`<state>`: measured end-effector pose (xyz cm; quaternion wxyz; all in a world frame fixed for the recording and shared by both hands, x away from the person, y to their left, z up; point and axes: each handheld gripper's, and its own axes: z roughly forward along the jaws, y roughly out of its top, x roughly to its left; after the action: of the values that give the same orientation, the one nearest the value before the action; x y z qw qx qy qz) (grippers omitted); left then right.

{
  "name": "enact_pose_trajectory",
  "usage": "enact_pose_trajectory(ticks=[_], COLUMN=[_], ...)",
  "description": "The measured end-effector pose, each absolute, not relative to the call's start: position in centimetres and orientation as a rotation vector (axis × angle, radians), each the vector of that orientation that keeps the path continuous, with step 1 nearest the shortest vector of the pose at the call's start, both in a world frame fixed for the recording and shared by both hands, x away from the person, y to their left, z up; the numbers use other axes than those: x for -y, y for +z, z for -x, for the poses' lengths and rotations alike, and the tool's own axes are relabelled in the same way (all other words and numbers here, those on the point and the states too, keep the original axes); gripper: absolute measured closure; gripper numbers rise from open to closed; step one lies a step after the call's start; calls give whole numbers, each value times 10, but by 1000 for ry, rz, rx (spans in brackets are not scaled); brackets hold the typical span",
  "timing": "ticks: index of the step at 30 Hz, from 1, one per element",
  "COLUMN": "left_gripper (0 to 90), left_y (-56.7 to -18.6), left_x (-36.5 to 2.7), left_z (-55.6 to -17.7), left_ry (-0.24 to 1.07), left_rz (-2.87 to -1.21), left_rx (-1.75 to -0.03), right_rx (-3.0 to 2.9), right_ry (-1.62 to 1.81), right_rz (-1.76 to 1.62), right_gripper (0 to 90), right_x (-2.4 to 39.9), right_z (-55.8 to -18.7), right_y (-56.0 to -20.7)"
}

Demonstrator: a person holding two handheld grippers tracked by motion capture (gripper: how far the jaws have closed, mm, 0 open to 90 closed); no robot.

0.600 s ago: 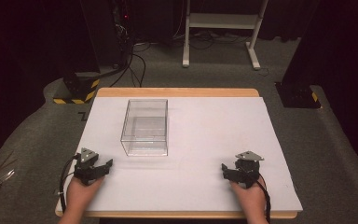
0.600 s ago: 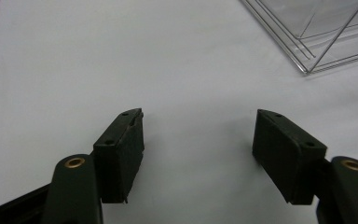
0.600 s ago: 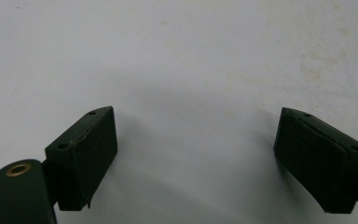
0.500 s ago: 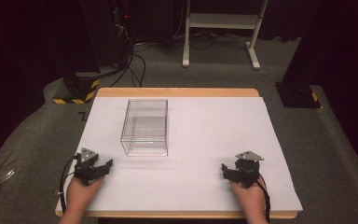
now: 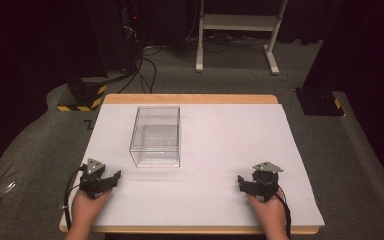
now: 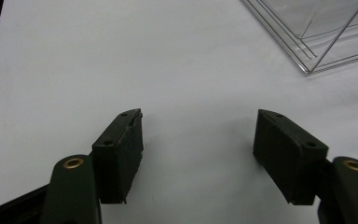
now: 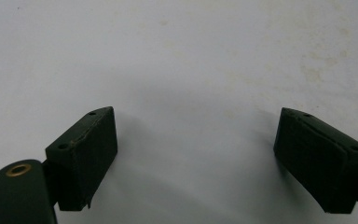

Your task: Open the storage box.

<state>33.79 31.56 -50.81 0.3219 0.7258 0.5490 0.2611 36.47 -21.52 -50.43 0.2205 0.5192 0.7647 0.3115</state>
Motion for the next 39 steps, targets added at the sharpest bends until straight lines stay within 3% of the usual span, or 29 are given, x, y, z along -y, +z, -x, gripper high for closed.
enact_pose_trajectory(ticks=[39], left_gripper=[338], left_y=[-500], left_x=[-313], left_z=[-331], left_ry=[625], left_rz=[-1903], left_rx=[-1359], right_rx=[-2115], right_ry=[864], right_rz=[-1431], right_gripper=[132], right_x=[215], right_z=[-365], right_y=[-505])
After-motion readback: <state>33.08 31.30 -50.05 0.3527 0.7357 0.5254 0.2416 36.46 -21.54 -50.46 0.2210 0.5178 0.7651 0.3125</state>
